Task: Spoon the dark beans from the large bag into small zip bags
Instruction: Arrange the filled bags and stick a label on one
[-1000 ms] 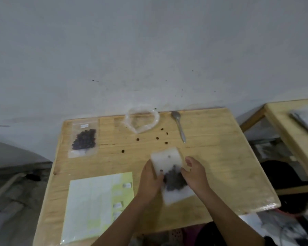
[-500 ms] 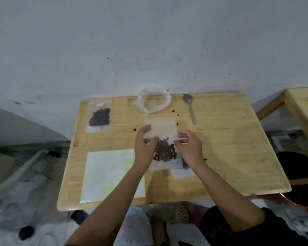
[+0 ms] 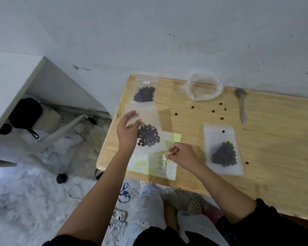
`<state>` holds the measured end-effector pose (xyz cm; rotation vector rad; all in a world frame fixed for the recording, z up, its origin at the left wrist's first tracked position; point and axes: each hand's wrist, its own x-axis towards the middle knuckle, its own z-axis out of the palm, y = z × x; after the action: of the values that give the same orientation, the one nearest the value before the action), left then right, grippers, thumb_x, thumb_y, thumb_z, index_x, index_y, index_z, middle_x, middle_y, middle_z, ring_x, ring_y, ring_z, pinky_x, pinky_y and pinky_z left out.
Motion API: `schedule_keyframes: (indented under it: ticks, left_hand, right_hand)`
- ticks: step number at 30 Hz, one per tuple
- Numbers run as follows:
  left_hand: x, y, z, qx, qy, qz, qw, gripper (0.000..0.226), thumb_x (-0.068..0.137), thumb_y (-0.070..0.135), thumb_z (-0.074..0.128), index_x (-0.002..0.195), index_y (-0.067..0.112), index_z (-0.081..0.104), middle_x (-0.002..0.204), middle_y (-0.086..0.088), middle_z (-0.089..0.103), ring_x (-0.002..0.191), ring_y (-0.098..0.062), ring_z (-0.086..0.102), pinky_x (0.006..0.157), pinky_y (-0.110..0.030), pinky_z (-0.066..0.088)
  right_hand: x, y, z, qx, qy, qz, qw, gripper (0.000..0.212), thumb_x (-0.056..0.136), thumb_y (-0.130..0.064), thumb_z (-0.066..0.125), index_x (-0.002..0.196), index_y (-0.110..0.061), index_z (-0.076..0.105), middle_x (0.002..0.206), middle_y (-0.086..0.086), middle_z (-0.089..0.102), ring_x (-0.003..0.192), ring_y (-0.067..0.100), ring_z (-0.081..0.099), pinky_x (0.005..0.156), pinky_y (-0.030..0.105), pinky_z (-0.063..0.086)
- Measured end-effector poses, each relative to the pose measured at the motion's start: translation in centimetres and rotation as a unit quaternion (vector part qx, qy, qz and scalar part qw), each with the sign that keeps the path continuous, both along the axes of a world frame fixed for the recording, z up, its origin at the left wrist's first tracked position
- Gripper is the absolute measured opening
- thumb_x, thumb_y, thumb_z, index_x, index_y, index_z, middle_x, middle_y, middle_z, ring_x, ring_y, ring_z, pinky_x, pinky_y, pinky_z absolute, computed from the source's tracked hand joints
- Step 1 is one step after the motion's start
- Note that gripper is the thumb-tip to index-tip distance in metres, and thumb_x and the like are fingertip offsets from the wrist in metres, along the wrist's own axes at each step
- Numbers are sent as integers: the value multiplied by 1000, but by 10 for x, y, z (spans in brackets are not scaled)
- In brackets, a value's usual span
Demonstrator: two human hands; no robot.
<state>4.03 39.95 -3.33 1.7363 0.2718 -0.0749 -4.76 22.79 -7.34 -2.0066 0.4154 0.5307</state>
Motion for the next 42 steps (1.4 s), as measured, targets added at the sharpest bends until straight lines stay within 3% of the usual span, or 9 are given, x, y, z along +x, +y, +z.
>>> schedule_keyframes:
  ticks: [5,8,11,15,19,23,29,37,42]
  left_hand:
    - [-10,13,-4,4,10,1,1000,37,90,7,58,124,21,52,115,14,58,82,-4,68,62,-19,51]
    - [-11,15,-6,-6,28,-23,999,44,89,6,59,127,25,51,122,12,57,88,-10,69,71,-31,54]
    - [-6,13,-2,-32,40,-39,998,44,87,1,59,123,25,54,126,8,55,97,-13,66,78,-34,57]
    - [5,6,13,-99,42,-54,993,43,86,-6,57,120,19,56,124,5,56,93,-11,67,70,-26,57]
    - [20,-6,26,-110,34,-93,989,43,85,-6,60,121,16,57,122,6,59,87,-9,68,72,-27,58]
    - [35,-22,34,-109,32,-152,982,43,85,-8,58,117,20,57,122,4,60,88,-12,70,71,-29,57]
    - [61,-36,44,-118,35,-235,964,40,88,-8,53,118,19,58,121,1,62,97,-12,68,74,-32,56]
    - [102,-31,44,-117,30,-273,954,41,86,-8,57,119,17,60,116,2,64,91,-8,68,84,-43,56]
    - [124,-24,43,-111,39,-285,951,41,84,-7,61,117,17,61,117,-7,66,95,-20,64,87,-51,53]
  right_hand:
    - [1,14,-10,-38,-7,49,998,4,82,-9,66,82,-9,62,70,1,58,66,12,55,69,27,49]
    - [6,17,-4,-60,-22,57,996,12,85,-5,59,75,-11,59,77,9,62,68,16,55,63,23,47]
    - [21,7,9,-44,-24,-23,998,15,85,-5,59,73,-13,56,72,1,55,67,14,51,58,21,44]
    - [48,-26,35,-24,-37,-148,988,10,86,-13,64,80,-9,57,76,3,57,73,20,57,71,37,53]
    - [72,-48,66,3,-90,-214,973,19,84,-20,69,83,-5,58,76,5,60,72,20,61,65,31,54]
    - [100,-39,93,61,-130,-181,973,20,83,-21,70,80,-8,55,76,7,63,69,17,61,62,28,52]
    - [135,-20,103,32,-169,-120,978,21,79,-24,73,74,-12,56,69,4,64,63,14,61,55,23,49]
    - [166,-9,100,-8,-187,-117,975,21,76,-22,76,68,-20,57,67,-1,62,63,13,56,61,27,48]
    - [183,-1,97,-31,-193,-99,976,19,75,-19,76,71,-16,58,74,5,64,68,14,57,64,21,47]
